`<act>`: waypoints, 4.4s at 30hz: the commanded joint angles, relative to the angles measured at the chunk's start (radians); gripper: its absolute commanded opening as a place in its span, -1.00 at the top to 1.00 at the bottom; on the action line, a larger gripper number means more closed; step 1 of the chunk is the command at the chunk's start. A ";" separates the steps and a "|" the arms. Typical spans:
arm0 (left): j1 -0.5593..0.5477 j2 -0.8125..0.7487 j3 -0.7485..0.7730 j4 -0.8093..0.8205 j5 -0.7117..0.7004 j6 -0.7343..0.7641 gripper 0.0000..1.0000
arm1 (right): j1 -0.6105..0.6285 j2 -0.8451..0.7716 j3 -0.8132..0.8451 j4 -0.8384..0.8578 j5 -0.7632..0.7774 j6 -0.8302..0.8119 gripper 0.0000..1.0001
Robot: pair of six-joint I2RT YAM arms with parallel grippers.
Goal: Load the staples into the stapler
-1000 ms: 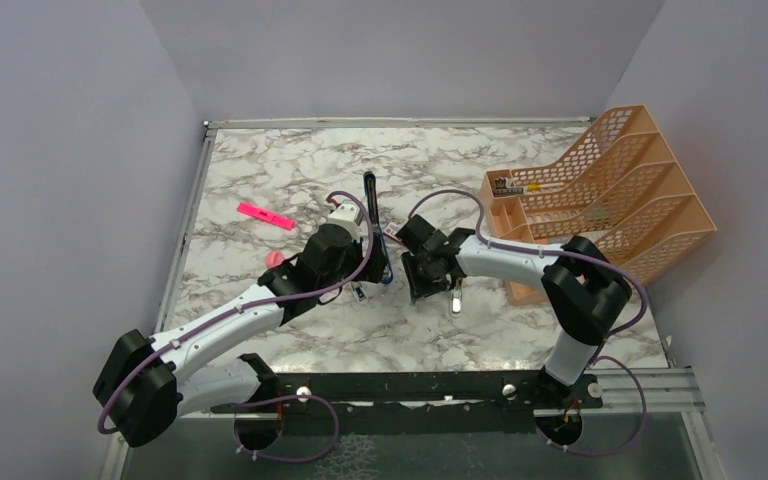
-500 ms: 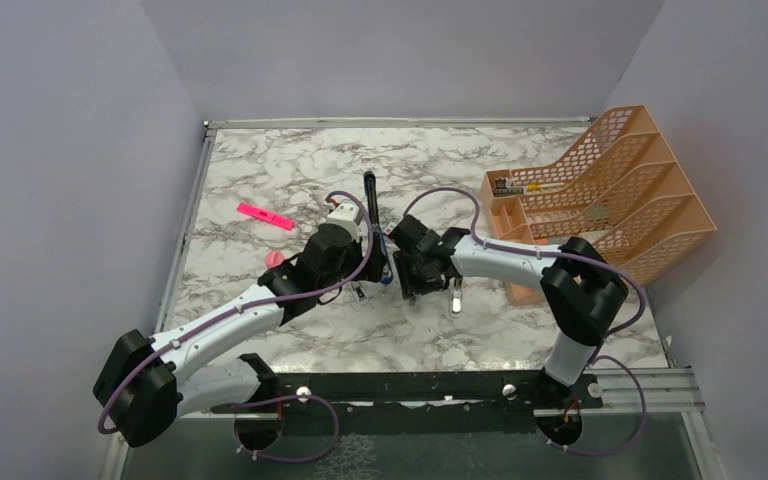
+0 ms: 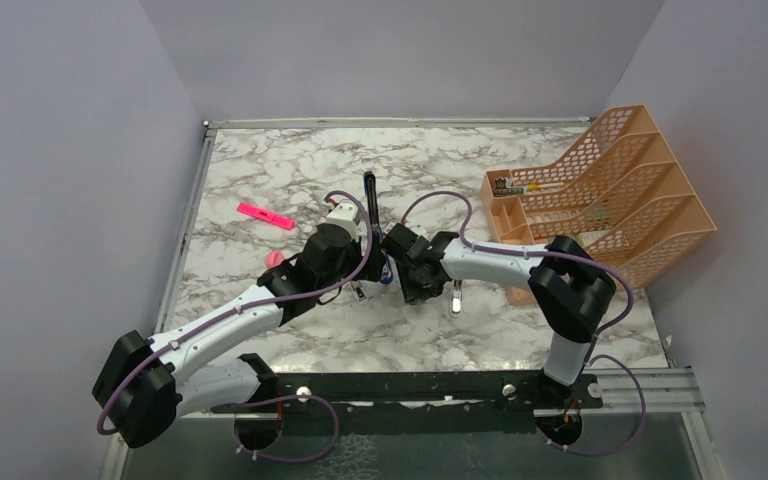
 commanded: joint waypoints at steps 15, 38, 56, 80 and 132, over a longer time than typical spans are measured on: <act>0.005 -0.032 -0.001 0.003 -0.047 -0.010 -0.64 | 0.006 0.007 -0.015 0.061 -0.002 -0.036 0.22; 0.008 -0.046 -0.003 -0.006 -0.065 -0.022 -0.64 | 0.003 -0.131 -0.067 0.060 0.126 0.041 0.53; 0.010 -0.025 -0.001 0.013 -0.052 -0.050 -0.64 | -0.091 -0.412 -0.276 -0.016 0.209 0.229 0.52; 0.131 -0.166 -0.051 -0.175 -0.299 -0.270 -0.64 | -0.074 -0.002 0.154 0.301 -0.013 -0.138 0.52; 0.271 -0.186 -0.110 -0.145 -0.155 -0.268 -0.64 | -0.068 0.142 0.244 0.323 -0.057 -0.176 0.52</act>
